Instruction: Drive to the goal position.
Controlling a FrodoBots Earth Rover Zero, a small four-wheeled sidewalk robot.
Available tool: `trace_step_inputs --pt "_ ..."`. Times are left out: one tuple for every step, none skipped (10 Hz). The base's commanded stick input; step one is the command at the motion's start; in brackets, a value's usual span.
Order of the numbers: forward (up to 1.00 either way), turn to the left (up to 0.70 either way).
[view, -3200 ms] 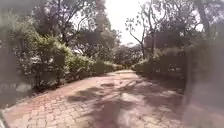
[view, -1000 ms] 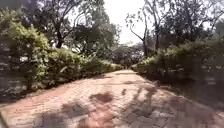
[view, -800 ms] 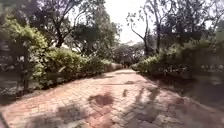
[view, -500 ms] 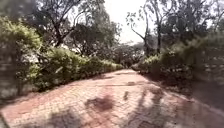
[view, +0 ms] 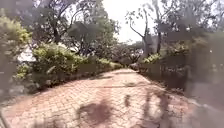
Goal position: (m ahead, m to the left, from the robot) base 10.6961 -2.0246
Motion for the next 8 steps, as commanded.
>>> trace_step_inputs --pt "0.70 -0.02" --pt "0.70 -0.16" --pt "0.70 -0.34" --pt "0.70 -0.25" --pt "0.70 0.00" --pt "0.70 0.00" --pt "0.70 0.00" --pt "0.70 0.00"
